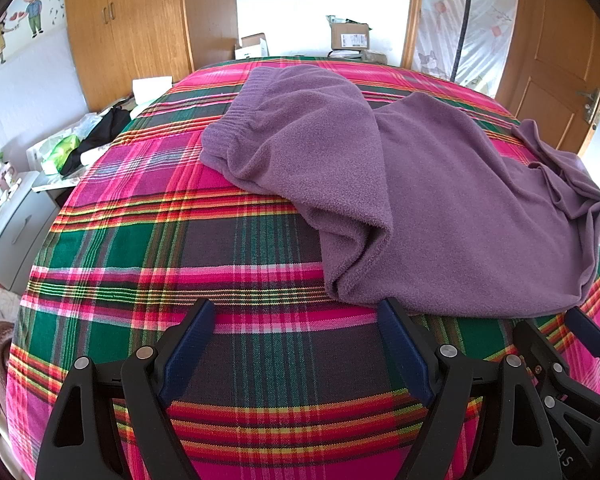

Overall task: Fold clothes
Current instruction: 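Move both tools toward the elastic waistband of the purple sweatpants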

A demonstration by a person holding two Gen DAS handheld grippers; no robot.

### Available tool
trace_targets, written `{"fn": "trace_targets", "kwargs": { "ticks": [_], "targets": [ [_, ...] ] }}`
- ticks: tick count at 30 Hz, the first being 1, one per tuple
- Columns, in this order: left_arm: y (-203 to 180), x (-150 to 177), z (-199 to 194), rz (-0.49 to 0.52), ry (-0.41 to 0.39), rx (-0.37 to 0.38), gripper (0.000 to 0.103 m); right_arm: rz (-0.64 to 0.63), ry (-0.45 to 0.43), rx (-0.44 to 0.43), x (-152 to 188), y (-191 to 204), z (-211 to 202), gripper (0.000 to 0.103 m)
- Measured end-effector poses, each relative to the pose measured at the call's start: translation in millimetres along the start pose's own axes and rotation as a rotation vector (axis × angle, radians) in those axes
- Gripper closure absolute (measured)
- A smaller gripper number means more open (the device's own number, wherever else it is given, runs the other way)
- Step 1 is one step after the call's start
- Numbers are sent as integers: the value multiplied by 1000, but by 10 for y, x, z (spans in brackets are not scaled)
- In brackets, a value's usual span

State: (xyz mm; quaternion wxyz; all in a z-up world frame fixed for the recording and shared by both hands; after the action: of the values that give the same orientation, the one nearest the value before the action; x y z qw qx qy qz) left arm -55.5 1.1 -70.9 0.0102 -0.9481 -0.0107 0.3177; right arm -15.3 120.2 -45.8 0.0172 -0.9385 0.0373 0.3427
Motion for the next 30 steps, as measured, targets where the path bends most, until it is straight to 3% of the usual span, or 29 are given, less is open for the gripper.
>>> {"fn": "trace_targets", "kwargs": {
  "ticks": [11, 16, 21, 25, 27, 30],
  "targets": [
    [3, 5, -11, 0, 0, -2, 18, -1, 0, 1, 16, 4, -26, 30],
    [-13, 19, -25, 0, -4, 0, 18, -40, 14, -38, 8, 26, -31, 29],
    [51, -6, -43, -20, 1, 69, 18, -82, 30, -81, 0, 50, -36, 29],
    [144, -80, -69, -70, 40, 190, 19, -115, 48, -167, -29, 98, -57, 63],
    [261, -177, -89, -89, 40, 202, 19, -128, 55, -243, -70, 143, -88, 66],
    [491, -372, -118, -109, 28, 178, 19, -180, 21, -290, -187, 245, -162, 71]
  ]
}}
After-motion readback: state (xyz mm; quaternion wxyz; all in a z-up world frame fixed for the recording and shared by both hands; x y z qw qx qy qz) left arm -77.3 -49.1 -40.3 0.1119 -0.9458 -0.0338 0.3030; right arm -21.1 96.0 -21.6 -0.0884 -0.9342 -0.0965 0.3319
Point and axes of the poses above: each gripper's, at about its wrist camera, not at the fingertips, and z roughly the way its jaws point, y to its left, x to its underside, the point moved 9 cm from there along z, roughly the way its jaws point, and after that the axes turned 1 degree about y, right-handed, at the moved point
